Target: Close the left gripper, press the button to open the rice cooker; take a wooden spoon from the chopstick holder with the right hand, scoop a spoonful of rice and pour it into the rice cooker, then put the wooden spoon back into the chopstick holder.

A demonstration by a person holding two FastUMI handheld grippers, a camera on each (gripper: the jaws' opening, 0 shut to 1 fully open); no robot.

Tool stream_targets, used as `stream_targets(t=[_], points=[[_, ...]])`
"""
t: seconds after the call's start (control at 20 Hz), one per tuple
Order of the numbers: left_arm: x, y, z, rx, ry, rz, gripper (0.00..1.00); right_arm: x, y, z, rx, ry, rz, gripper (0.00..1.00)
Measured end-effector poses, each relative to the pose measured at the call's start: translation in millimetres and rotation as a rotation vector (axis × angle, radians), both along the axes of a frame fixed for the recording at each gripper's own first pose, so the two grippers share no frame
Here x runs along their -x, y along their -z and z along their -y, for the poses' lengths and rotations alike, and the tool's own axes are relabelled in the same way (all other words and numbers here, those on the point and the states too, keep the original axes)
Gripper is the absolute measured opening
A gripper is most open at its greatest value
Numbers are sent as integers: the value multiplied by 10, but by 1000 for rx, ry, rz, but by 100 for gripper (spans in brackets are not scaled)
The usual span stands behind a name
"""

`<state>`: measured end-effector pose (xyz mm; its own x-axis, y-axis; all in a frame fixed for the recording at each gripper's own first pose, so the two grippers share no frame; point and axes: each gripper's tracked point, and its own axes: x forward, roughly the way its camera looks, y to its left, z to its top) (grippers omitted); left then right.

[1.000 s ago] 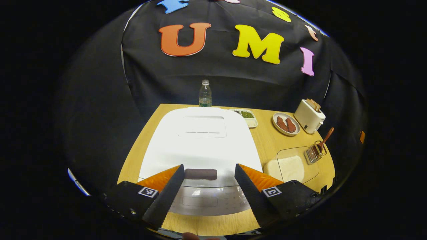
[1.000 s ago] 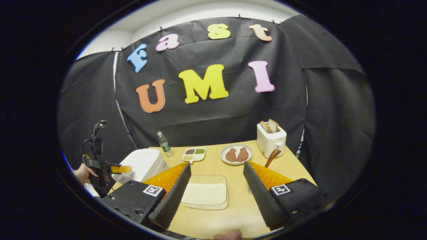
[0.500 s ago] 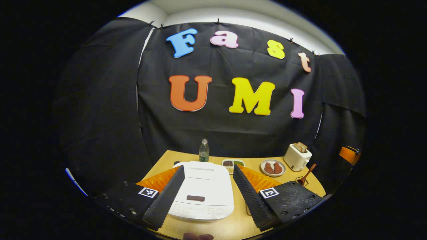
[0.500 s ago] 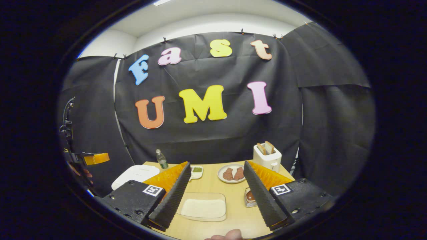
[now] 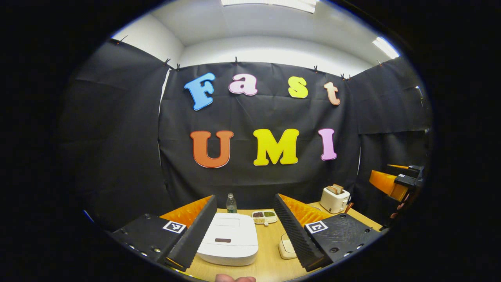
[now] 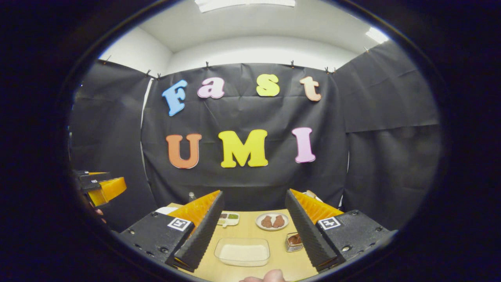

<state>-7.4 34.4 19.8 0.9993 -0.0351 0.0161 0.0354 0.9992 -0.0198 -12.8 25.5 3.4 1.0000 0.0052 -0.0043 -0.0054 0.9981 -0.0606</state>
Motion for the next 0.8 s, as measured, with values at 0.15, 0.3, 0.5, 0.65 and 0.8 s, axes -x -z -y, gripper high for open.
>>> stream_targets(t=[0.15, 0.3, 0.5, 0.65, 0.8], points=[[255, -75, 75, 0, 13, 39, 95, 207, 44, -70, -2, 5, -3, 100], [398, -52, 139, -10, 38, 43, 95, 358, 57, -102, 4, 9, -17, 100], [494, -55, 135, 9, 39, 38, 95, 505, 55, -126, 4, 11, -13, 100], [519, -69, 170, 15, 48, 44, 95, 521, 50, -154, 6, 7, -15, 100], [489, -43, 223, 9, 65, 41, 95, 535, 46, -103, 12, 21, -12, 100]])
